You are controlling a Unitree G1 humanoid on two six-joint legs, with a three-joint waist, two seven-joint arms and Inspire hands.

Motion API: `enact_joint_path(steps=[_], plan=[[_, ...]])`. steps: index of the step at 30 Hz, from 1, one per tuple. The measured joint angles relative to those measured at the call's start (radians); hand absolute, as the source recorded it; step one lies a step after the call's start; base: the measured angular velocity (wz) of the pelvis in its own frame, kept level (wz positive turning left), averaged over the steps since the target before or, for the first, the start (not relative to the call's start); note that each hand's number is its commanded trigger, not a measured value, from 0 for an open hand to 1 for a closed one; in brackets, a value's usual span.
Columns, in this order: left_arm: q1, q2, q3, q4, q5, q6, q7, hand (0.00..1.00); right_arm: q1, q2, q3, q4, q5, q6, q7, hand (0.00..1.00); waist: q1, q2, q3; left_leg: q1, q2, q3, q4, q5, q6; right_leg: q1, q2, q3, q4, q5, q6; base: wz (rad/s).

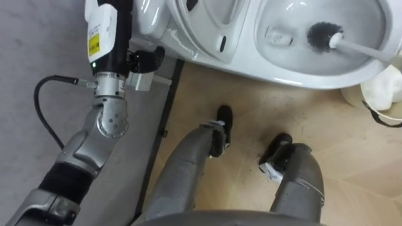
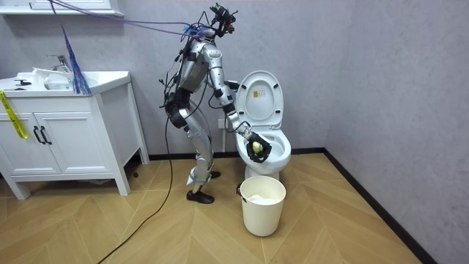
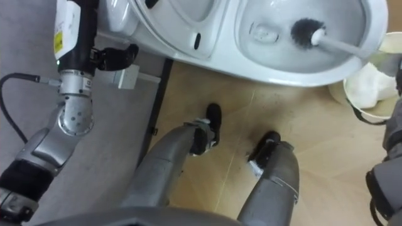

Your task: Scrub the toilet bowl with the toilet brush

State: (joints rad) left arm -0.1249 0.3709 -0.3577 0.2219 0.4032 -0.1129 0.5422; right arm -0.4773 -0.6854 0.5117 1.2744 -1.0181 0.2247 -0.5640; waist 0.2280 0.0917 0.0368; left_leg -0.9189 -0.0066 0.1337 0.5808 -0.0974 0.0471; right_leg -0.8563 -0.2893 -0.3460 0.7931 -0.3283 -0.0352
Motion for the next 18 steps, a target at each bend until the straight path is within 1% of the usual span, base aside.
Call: enact_joint_path(steps=[1, 2, 3, 4, 5, 6, 8, 9, 10, 11, 16, 18], plan=[[0.000, 0.000, -0.003, 0.005, 0.000, 0.001, 0.000, 0.00, 0.010, 0.005, 0.007, -0.008, -0.016, 0.002, -0.010, 1.00, 0.002, 0.002, -0.0013, 0.004, 0.000, 0.001, -0.003, 0.000, 0.000, 0.003, 0.003, 0.001, -0.001, 0.000, 0.000, -0.06], [0.000, 0.000, -0.009, 0.012, 0.000, 0.006, 0.002, 0.00, 0.027, 0.019, 0.018, -0.029, -0.034, 0.010, -0.031, 1.00, 0.006, 0.000, 0.0001, 0.011, 0.002, 0.000, -0.012, 0.002, 0.000, 0.009, 0.013, 0.003, -0.006, 0.001, -0.001, -0.04], [0.000, -0.003, -0.014, 0.013, 0.000, 0.017, 0.002, 0.00, 0.038, 0.036, 0.029, -0.041, -0.041, 0.019, -0.050, 1.00, 0.015, 0.007, -0.0045, 0.016, 0.010, 0.000, -0.018, 0.005, -0.002, 0.013, 0.024, 0.002, -0.021, 0.007, -0.004, -0.10], [0.000, -0.006, -0.019, 0.014, 0.000, 0.021, 0.002, 0.00, 0.044, 0.046, 0.035, -0.049, -0.041, 0.023, -0.056, 1.00, 0.020, 0.008, -0.0047, 0.018, 0.014, -0.001, -0.021, 0.006, -0.004, 0.018, 0.031, 0.002, -0.031, 0.011, -0.005, -0.12], [0.004, -0.010, -0.021, 0.016, 0.001, 0.025, 0.004, 0.00, 0.057, 0.068, 0.036, -0.070, -0.043, 0.031, -0.058, 1.00, 0.027, 0.006, -0.0033, 0.027, 0.016, -0.002, -0.036, 0.010, -0.009, 0.028, 0.036, -0.004, -0.043, 0.015, -0.008, -0.04], [0.008, -0.010, -0.025, 0.026, 0.001, 0.025, 0.014, 0.00, 0.066, 0.097, 0.036, -0.086, -0.043, 0.041, -0.062, 1.00, 0.028, 0.015, -0.0074, 0.035, 0.018, -0.009, -0.046, 0.013, -0.013, 0.041, 0.046, -0.008, -0.060, 0.018, -0.007, 0.00], [0.008, -0.016, -0.037, 0.048, 0.001, 0.025, 0.027, 0.00, 0.073, 0.128, 0.036, -0.094, -0.043, 0.055, -0.066, 1.00, 0.028, 0.019, -0.0085, 0.050, 0.021, -0.008, -0.059, 0.014, -0.014, 0.061, 0.049, -0.019, -0.076, 0.018, -0.008, 0.07], [0.010, -0.028, -0.042, 0.057, 0.000, 0.025, 0.034, 0.00, 0.085, 0.129, 0.036, -0.103, -0.043, 0.065, -0.066, 1.00, 0.028, 0.030, -0.0086, 0.057, 0.024, -0.004, -0.064, 0.015, -0.014, 0.075, 0.051, -0.026, -0.087, 0.018, -0.007, 0.09], [0.014, -0.031, -0.044, 0.057, -0.002, 0.025, 0.035, 0.00, 0.087, 0.129, 0.036, -0.109, -0.043, 0.070, -0.065, 1.00, 0.028, 0.033, -0.0105, 0.057, 0.027, 0.002, -0.064, 0.015, -0.014, 0.076, 0.053, -0.026, -0.090, 0.018, -0.006, 0.00], [0.021, -0.033, -0.048, 0.056, -0.002, 0.024, 0.041, 0.00, 0.088, 0.130, 0.036, -0.115, -0.043, 0.074, -0.064, 1.00, 0.029, 0.036, -0.0108, 0.058, 0.031, 0.004, -0.064, 0.015, -0.014, 0.080, 0.058, -0.026, -0.098, 0.018, -0.006, 0.00], [0.036, -0.031, -0.047, 0.055, -0.010, 0.024, 0.062, 0.00, 0.085, 0.141, 0.036, -0.124, -0.034, 0.073, -0.060, 1.00, 0.028, 0.038, -0.0100, 0.056, 0.033, 0.004, -0.065, 0.015, -0.015, 0.081, 0.061, -0.026, -0.099, 0.008, -0.010, 0.02], [0.036, -0.030, -0.040, 0.055, -0.019, 0.021, 0.062, 0.00, 0.080, 0.144, 0.036, -0.125, -0.023, 0.073, -0.057, 1.00, 0.032, 0.038, -0.0084, 0.054, 0.039, 0.004, -0.064, 0.016, -0.016, 0.080, 0.062, -0.028, -0.102, 0.005, -0.014, 0.00]])
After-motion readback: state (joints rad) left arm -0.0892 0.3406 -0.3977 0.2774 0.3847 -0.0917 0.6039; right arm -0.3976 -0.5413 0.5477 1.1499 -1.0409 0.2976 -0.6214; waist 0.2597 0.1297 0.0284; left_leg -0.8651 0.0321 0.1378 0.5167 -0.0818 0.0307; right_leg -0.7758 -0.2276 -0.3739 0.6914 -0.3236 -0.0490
